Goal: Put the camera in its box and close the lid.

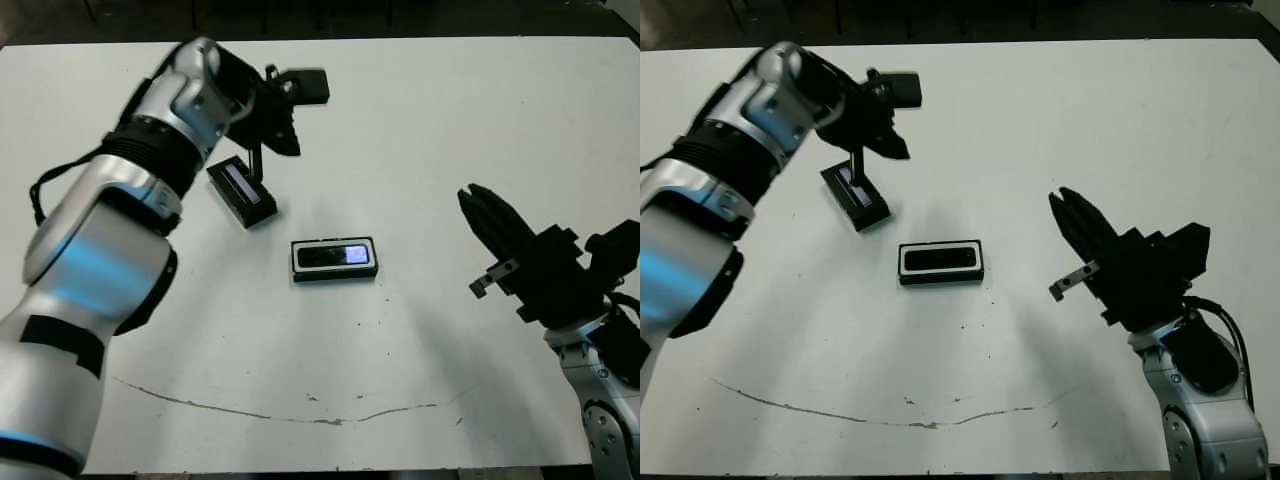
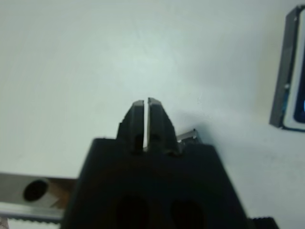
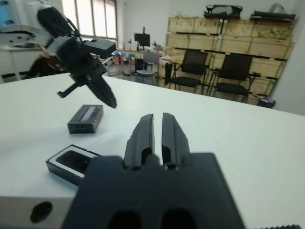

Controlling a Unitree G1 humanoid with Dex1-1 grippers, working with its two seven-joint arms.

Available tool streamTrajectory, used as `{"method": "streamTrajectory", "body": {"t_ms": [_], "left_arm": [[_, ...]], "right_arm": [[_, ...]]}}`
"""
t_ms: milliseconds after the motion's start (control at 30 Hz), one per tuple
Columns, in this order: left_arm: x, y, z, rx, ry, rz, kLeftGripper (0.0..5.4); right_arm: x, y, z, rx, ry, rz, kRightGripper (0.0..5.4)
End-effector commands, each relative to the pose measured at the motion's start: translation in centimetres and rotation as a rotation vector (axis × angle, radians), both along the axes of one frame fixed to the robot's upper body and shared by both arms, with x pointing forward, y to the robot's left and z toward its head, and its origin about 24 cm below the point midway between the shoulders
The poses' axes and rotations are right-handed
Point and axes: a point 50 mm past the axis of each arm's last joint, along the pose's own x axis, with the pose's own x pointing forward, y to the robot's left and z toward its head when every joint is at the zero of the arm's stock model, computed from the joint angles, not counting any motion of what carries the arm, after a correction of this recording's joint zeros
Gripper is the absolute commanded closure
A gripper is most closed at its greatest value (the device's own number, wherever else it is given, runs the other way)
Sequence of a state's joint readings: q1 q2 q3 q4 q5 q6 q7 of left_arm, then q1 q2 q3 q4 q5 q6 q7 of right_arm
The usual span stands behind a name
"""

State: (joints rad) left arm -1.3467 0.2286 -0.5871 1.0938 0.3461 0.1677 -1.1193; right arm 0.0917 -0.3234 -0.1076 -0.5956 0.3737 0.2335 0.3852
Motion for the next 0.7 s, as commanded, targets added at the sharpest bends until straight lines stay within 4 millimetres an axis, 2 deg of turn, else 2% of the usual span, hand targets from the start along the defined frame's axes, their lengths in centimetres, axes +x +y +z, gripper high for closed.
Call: {"method": "streamTrajectory", "body": {"t_ms": [33, 200, 433, 700], "left_arm": [[0.0, -0.2, -0.5, 0.052, 0.005, -0.001, 5.40], [-0.1, -1.2, -1.6, 0.127, -0.033, -0.068, 5.40], [-0.3, -1.8, -4.0, 0.203, -0.014, -0.064, 5.40], [-1.1, -2.2, -5.5, 0.357, -0.016, -0.228, 5.40]], "right_arm": [[-0.2, -0.1, -0.8, -0.011, 0.031, -0.018, 5.38], [-0.1, 0.0, -1.2, -0.004, 0.030, -0.013, 5.38], [-0.3, 0.2, -1.5, 0.007, 0.050, -0.010, 5.38], [-0.3, 0.1, -1.7, 0.018, 0.043, 0.000, 5.38]]}}
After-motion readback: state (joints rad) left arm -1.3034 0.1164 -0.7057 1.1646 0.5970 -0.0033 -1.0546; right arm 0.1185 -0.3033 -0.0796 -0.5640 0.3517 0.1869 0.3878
